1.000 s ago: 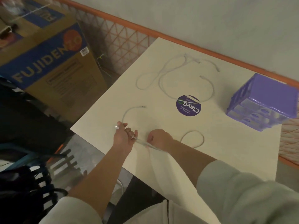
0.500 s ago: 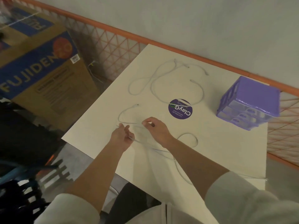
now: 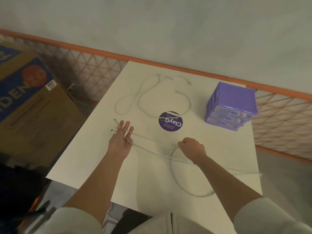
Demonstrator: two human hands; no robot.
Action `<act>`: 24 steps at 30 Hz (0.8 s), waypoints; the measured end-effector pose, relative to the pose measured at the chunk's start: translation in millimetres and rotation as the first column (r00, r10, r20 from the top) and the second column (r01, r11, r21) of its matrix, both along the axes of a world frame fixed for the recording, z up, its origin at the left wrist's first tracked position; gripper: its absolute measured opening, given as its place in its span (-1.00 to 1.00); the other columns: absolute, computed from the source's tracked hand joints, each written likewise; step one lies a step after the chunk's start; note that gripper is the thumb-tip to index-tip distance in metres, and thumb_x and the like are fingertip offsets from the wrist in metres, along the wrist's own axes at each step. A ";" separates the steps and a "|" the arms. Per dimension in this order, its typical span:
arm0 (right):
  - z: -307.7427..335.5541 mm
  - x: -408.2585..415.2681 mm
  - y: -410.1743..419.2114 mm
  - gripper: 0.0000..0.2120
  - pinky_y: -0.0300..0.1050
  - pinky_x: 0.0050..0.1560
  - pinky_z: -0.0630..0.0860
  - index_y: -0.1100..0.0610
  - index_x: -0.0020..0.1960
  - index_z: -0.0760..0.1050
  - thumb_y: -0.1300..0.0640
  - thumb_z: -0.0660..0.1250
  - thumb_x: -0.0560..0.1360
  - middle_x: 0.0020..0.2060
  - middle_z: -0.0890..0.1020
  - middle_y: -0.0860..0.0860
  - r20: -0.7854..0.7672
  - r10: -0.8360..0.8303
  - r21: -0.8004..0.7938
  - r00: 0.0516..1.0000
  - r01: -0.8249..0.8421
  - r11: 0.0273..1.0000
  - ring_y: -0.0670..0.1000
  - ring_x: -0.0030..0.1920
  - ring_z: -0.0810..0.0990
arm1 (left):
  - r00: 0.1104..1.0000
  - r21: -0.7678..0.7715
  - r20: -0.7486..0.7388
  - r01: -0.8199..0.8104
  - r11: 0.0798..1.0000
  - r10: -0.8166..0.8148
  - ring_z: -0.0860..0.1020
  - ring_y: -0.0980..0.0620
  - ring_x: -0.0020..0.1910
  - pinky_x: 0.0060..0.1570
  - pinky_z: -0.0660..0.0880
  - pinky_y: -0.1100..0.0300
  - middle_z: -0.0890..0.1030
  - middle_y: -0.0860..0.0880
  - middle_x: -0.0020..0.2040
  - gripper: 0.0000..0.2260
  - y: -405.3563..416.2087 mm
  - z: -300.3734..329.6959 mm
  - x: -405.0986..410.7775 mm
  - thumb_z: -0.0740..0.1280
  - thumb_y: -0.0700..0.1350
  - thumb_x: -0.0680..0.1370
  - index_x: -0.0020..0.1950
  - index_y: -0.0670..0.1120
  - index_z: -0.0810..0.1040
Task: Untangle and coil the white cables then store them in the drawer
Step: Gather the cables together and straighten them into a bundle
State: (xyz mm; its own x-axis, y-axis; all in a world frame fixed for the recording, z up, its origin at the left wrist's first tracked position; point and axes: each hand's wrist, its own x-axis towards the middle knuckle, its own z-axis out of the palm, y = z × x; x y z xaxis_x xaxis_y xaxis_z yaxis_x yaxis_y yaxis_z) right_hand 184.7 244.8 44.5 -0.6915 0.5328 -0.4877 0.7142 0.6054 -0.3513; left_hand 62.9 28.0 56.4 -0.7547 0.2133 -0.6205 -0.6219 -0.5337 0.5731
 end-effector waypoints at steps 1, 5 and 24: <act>-1.1 1.0 0.1 -0.69 -0.05 0.06 0.31 0.10 0.07 0.55 0.03 0.08 0.54 -0.01 0.61 0.06 0.065 0.039 0.098 0.997 -0.045 0.994 0.13 0.03 0.55 | 0.999 -0.016 -0.026 0.024 1.000 -0.025 0.58 0.11 0.04 -0.52 0.33 0.42 0.60 0.11 0.09 -0.83 4.4 3.2 0.5 0.14 -0.04 0.67 0.20 0.05 0.47; 2.4 -10.8 -22.3 -0.67 -0.02 0.23 0.27 0.01 0.25 0.53 0.01 0.11 0.58 0.16 0.56 0.01 -0.079 0.123 0.142 0.989 -0.111 0.984 0.08 0.21 0.46 | 0.987 -0.061 -0.113 0.111 0.992 -0.117 0.60 0.07 0.06 -0.54 0.31 0.40 0.61 0.09 0.13 -0.88 22.0 12.3 3.4 0.15 -0.08 0.68 0.16 0.02 0.44; 19.8 -22.9 -48.9 -0.81 -0.33 -0.21 0.35 -0.02 0.10 0.65 -0.02 0.32 0.56 -0.14 0.62 -0.14 -0.499 0.000 -0.264 0.866 -0.152 0.952 -0.16 -0.20 0.49 | 0.968 0.079 -0.178 0.195 0.978 -0.178 0.44 0.19 -0.39 0.05 0.53 0.17 0.52 0.10 -0.30 -0.74 60.8 28.5 8.4 0.12 0.05 0.67 0.11 0.01 0.58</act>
State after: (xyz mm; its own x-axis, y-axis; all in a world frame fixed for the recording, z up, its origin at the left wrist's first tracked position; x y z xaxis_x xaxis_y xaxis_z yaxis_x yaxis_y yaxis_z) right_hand 161.8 195.9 64.3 -0.9123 0.3587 -0.1978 0.3595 0.4695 -0.8064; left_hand 71.3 88.8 84.9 -0.7879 0.4122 -0.4574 -0.6143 -0.4747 0.6304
